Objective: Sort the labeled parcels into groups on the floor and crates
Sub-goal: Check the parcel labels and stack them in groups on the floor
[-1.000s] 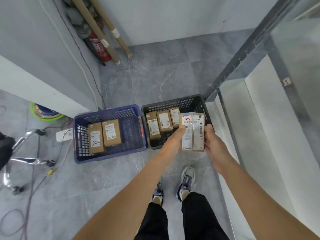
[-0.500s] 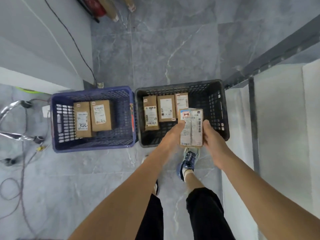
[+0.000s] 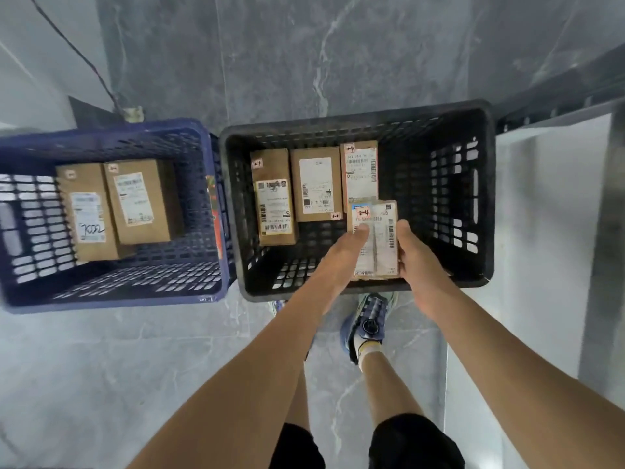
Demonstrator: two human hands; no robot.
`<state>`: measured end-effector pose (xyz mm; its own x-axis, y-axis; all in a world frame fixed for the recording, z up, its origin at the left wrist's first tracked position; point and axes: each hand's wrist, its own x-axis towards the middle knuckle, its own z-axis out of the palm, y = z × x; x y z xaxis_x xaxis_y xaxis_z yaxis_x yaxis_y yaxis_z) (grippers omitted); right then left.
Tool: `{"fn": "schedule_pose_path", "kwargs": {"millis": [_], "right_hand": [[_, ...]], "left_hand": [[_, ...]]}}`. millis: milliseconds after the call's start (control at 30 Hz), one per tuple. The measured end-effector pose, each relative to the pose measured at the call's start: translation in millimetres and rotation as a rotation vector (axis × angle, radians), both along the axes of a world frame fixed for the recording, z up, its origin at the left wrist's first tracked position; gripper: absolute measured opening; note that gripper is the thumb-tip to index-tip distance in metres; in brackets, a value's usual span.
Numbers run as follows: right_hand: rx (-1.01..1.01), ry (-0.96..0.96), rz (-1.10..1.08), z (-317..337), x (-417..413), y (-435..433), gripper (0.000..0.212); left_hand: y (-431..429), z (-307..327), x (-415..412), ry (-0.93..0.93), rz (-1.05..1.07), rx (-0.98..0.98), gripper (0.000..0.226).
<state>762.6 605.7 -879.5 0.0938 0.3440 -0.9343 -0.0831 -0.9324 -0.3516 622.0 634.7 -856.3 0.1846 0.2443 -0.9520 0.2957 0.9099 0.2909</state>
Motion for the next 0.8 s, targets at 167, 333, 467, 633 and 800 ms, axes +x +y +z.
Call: {"fn": "schedule_pose_path", "kwargs": {"millis": [167,333,467,633,800], "right_hand": [[-0.047,-0.018,-0.007,-26,-5,0,0.055],[-0.033,-0.038,0.028,-30,-6,9,0.049],[-0.008,-0.100,-0.048,-27,11,16,0.053],[0.100,-0.167,-0.121,-29,49,45,0.056],[0.152,-0.183,-0.108,-65,74,91,0.051]], "left_hand": [[-7,-32,-3,-0.008,-0.028,-0.001,0.073],[-1,-47,-6,-0.039,0.009,-0.065,0.063],[5,-45,9,-0.066,-0.034,-0.003,0.071],[39,-46,46,-0.153,-0.046,0.103,0.077],[90,-73,76,-0.118,-0.078,0.140,0.068]]}}
